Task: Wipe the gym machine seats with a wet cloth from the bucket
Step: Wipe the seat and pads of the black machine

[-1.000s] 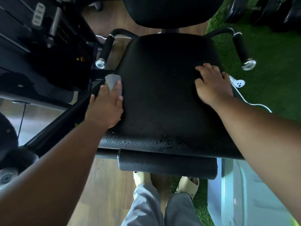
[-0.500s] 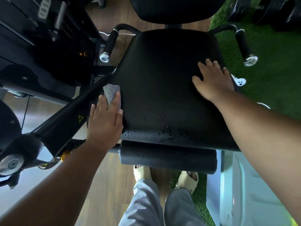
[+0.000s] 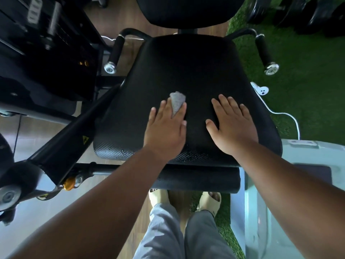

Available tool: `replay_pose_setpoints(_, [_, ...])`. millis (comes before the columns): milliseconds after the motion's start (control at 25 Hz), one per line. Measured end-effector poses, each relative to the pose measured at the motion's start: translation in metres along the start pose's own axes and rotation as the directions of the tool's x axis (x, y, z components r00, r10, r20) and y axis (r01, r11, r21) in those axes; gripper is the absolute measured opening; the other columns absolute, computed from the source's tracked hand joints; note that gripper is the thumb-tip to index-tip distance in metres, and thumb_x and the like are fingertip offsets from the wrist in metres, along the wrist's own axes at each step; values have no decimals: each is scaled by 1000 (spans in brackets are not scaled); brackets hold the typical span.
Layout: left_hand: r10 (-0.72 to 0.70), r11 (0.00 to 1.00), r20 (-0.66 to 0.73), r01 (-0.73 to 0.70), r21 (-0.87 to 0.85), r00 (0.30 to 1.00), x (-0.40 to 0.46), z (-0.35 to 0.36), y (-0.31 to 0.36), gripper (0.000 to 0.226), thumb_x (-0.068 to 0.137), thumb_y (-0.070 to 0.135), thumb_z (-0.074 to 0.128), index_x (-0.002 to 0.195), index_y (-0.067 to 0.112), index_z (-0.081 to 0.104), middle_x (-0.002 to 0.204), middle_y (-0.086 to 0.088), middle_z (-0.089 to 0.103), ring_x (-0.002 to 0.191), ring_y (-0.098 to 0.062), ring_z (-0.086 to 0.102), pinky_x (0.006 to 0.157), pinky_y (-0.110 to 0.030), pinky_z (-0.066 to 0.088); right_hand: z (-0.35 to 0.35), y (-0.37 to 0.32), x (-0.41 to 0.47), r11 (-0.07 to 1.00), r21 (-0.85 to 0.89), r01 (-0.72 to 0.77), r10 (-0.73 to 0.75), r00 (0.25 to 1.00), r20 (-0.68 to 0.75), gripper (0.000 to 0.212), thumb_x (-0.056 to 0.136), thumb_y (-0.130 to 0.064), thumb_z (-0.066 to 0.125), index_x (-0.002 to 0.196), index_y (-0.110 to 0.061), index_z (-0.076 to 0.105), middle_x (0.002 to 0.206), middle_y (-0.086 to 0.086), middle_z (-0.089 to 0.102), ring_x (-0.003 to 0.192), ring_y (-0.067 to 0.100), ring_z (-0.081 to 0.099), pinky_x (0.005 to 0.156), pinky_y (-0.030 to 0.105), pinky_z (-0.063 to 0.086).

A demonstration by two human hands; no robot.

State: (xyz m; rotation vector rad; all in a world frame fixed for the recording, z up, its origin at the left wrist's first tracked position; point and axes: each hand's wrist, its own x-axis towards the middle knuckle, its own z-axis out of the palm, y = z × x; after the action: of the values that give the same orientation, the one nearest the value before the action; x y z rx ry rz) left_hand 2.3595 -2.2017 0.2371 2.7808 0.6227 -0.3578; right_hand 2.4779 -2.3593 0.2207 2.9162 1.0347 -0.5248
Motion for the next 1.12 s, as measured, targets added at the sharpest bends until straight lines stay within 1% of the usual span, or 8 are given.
replay_pose_setpoints(120, [122, 992, 32, -123, 28, 992, 14, 1, 30, 56, 104, 40, 18, 158, 31, 5, 166, -11, 4, 153, -25, 0, 123, -45, -2, 0, 2, -2, 1000, 28, 5, -5, 1000, -10, 74, 91, -52, 13, 159, -23, 19, 168, 0, 13, 154, 19, 9, 124, 43, 8])
replay_pose_setpoints(240, [194, 973, 14, -194, 126, 981, -7, 3, 0, 58, 102, 38, 16, 158, 32, 3, 164, -12, 16, 152, -25, 11, 122, -49, 8, -3, 4, -2, 998, 61, 19, -18, 1000, -11, 70, 92, -45, 19, 159, -22, 21, 168, 0, 14, 154, 19, 9, 125, 44, 9])
replay_pose_setpoints(360, [-41, 987, -89, 54, 149, 995, -35, -6, -88, 61, 98, 40, 14, 158, 32, 11, 159, -19, 28, 149, -30, 22, 118, -55, 17, -1, 4, -2, 997, 68, 30, -29, 999, -13, 69, 93, -42, 21, 159, -21, 21, 168, 0, 14, 154, 20, 9, 125, 44, 9])
replay_pose_setpoints(480, [-244, 969, -89, 247, 19, 966, -48, -16, -145, 56, 101, 40, 20, 157, 34, 17, 158, -22, 27, 146, -37, 24, 118, -54, 17, 0, 5, -2, 997, 70, 31, -29, 999, -22, 68, 94, -41, 22, 159, -20, 20, 168, 1, 14, 154, 20, 9, 125, 44, 9])
replay_pose_setpoints(640, [-341, 936, -221, 309, -170, 913, -46, -5, -130, 54, 102, 28, 32, 156, 23, 26, 153, -23, 31, 136, -43, 34, 109, -55, 34, -3, 5, -2, 997, 70, 40, -40, 999, -3, 65, 98, -39, 25, 159, -21, 17, 168, 1, 11, 154, 21, 6, 125, 44, 6])
replay_pose_setpoints(760, [-347, 938, -264, 334, -95, 900, -58, 6, -105, 60, 96, 27, 32, 155, 15, 29, 149, -35, 30, 135, -51, 31, 115, -57, 22, -1, 5, -2, 996, 66, 52, -53, 999, 2, 65, 98, -40, 25, 159, -20, 17, 168, 2, 10, 154, 22, 6, 124, 45, 7])
replay_pose_setpoints(920, [-222, 975, -213, 215, -55, 951, -58, 25, -28, 61, 96, 32, 27, 156, 19, 26, 154, -33, 27, 146, -42, 22, 119, -50, 14, -2, 6, -2, 992, 106, 66, -63, 998, -28, 63, 99, -36, 27, 159, -20, 21, 167, 2, 14, 154, 22, 9, 124, 45, 7])
replay_pose_setpoints(1120, [46, 999, -177, -45, 9, 983, -37, 38, 61, 56, 102, 36, 27, 157, 28, 20, 163, -15, 20, 152, -28, 11, 122, -41, 5, -13, 8, -4, 828, 560, 22, 72, 987, -145, 64, 87, -26, 28, 147, -18, 48, 155, 7, 44, 146, 22, 31, 121, 37, 19])
